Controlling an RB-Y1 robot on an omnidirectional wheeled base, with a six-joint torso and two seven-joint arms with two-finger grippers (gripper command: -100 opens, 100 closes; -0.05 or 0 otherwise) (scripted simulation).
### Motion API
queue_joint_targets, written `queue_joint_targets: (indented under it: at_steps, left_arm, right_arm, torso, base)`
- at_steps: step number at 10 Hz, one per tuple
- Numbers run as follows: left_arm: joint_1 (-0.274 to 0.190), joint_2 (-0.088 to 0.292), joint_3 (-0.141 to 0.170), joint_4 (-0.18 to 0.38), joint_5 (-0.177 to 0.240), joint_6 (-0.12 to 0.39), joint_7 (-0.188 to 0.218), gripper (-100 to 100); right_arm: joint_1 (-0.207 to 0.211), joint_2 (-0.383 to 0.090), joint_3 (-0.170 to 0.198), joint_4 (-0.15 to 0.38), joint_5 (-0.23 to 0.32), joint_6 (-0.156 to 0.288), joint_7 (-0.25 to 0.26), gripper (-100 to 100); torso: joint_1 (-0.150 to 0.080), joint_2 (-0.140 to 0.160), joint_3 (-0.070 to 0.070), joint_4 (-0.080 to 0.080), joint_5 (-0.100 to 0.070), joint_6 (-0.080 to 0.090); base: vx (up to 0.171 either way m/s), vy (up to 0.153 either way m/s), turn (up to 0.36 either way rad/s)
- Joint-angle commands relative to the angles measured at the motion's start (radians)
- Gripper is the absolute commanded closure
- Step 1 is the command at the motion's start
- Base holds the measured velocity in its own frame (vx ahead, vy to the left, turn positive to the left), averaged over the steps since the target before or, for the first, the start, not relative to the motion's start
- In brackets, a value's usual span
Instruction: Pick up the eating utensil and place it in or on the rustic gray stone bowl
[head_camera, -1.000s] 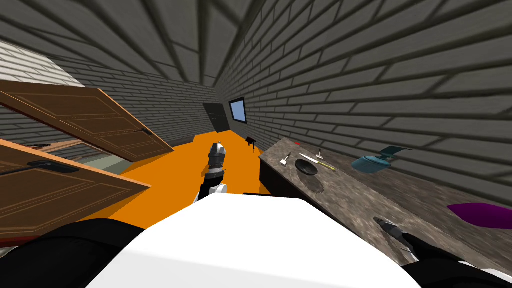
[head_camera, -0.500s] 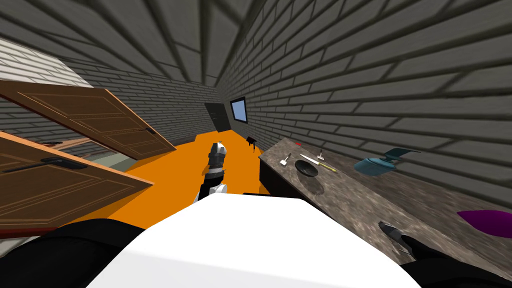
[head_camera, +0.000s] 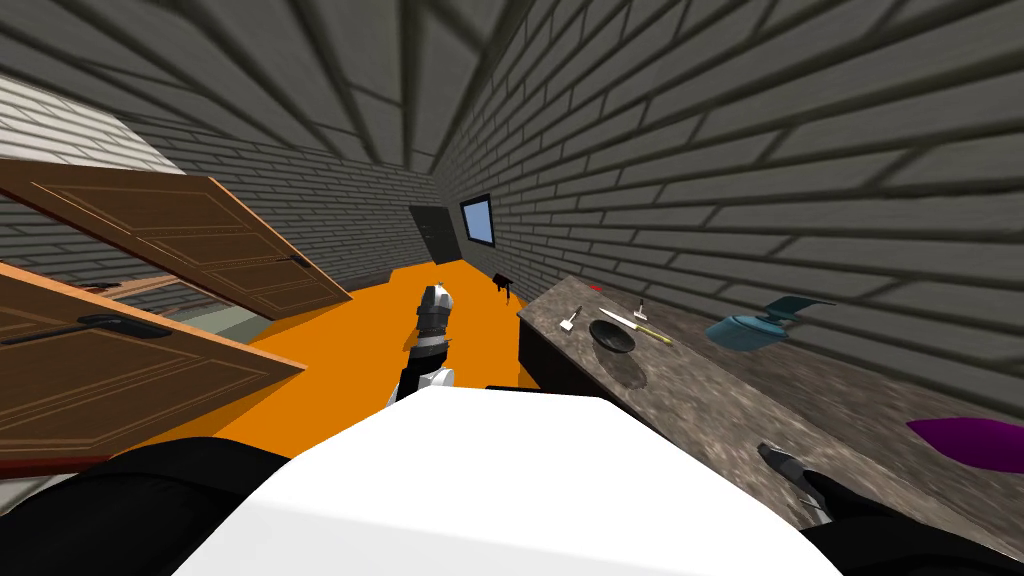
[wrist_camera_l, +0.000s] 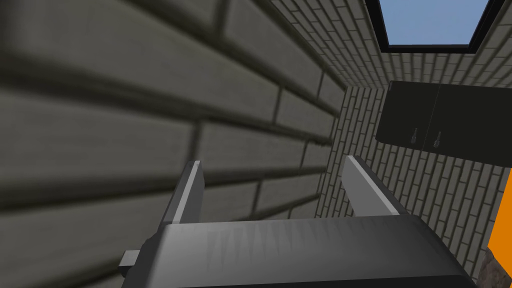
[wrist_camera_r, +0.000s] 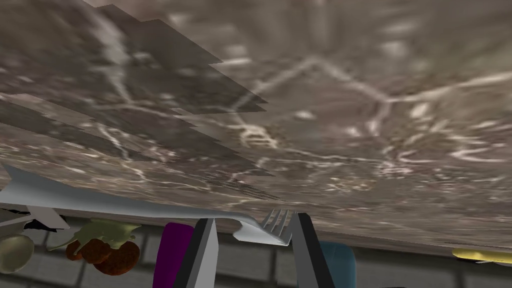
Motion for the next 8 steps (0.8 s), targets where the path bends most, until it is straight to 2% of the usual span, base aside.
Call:
queue_joint_targets:
  at_steps: [1,2,3,4,5,7,8]
  left_arm:
    - [0.000,0.000,0.000,0.000,0.000,0.000,0.000,0]
    - [0.000,0.000,0.000,0.000,0.000,0.000,0.000,0]
    - [0.000,0.000,0.000,0.000,0.000,0.000,0.000,0]
    - [0.000,0.000,0.000,0.000,0.000,0.000,0.000,0]
    - [0.000,0.000,0.000,0.000,0.000,0.000,0.000,0]
    - [0.000,0.000,0.000,0.000,0.000,0.000,0.000,0]
    - [0.000,0.000,0.000,0.000,0.000,0.000,0.000,0]
  right_arm:
    - [0.020,-0.013,-0.010,-0.033,-0.012,0.014,-0.005,100]
    - [0.030,-0.020,-0.014,-0.047,-0.017,0.020,-0.007,100]
    - [0.022,-0.016,-0.010,-0.034,-0.013,0.014,-0.005,100]
    - [0.023,-0.016,-0.011,-0.036,-0.014,0.015,-0.005,0]
    - [0.028,-0.032,-0.038,-0.036,-0.016,0.020,-0.008,100]
    - [0.054,-0.064,-0.093,-0.034,-0.031,0.040,-0.014,100]
    - [0.062,-0.073,-0.108,-0.033,-0.036,0.046,-0.016,100]
  torso:
    - [0.000,0.000,0.000,0.000,0.000,0.000]
    - [0.002,0.000,0.000,0.000,0.001,0.001]
    - [0.004,0.000,0.000,0.000,0.001,0.001]
    - [0.003,0.000,0.000,0.000,0.001,0.000]
    - [0.002,0.000,0.000,0.000,0.001,0.000]
    - [0.004,0.001,0.001,0.001,0.003,-0.003]
    - [0.006,0.001,0.001,0.001,0.003,-0.003]
  base:
    - [0.005,0.027,-0.065]
    - [0.006,0.053,-0.073]
    - [0.002,0.027,-0.018]
    - [0.000,0.005,0.000]
    - [-0.021,0.024,0.163]
    - [-0.060,0.055,0.323]
    - [-0.060,0.078,0.303]
